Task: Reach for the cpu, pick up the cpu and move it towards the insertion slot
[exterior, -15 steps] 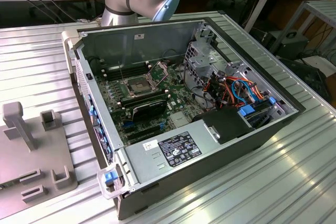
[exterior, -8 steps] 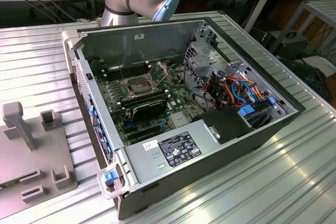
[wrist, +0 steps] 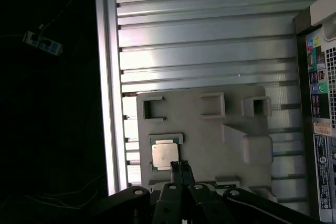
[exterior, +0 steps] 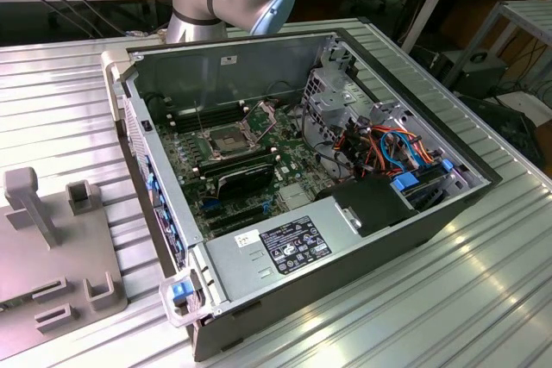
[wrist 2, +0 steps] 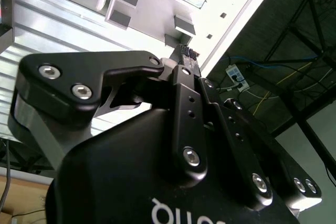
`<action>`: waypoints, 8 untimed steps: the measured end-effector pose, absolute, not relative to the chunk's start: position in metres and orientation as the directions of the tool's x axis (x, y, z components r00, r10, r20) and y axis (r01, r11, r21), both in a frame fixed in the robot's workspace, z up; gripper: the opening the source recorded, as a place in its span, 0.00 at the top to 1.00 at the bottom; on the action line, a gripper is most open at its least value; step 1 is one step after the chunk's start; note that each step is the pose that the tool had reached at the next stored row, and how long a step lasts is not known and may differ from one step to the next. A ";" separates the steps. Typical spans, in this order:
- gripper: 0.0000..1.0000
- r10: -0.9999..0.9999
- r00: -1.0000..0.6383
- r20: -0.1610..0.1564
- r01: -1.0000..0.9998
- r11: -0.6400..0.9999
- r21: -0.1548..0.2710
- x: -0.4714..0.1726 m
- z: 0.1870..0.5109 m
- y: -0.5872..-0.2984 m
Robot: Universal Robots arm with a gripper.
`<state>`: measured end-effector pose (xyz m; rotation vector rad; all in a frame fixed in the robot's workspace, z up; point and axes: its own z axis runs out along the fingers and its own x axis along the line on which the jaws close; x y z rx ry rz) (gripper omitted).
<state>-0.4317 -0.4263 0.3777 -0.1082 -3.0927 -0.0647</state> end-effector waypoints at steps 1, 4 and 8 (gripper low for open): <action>0.89 0.068 -0.997 0.048 0.070 0.997 0.040 -0.432 0.378 -0.427; 0.71 0.062 -0.997 0.048 0.064 0.997 0.040 -0.435 0.377 -0.428; 0.46 0.054 -0.997 0.048 0.056 0.998 0.040 -0.442 0.374 -0.428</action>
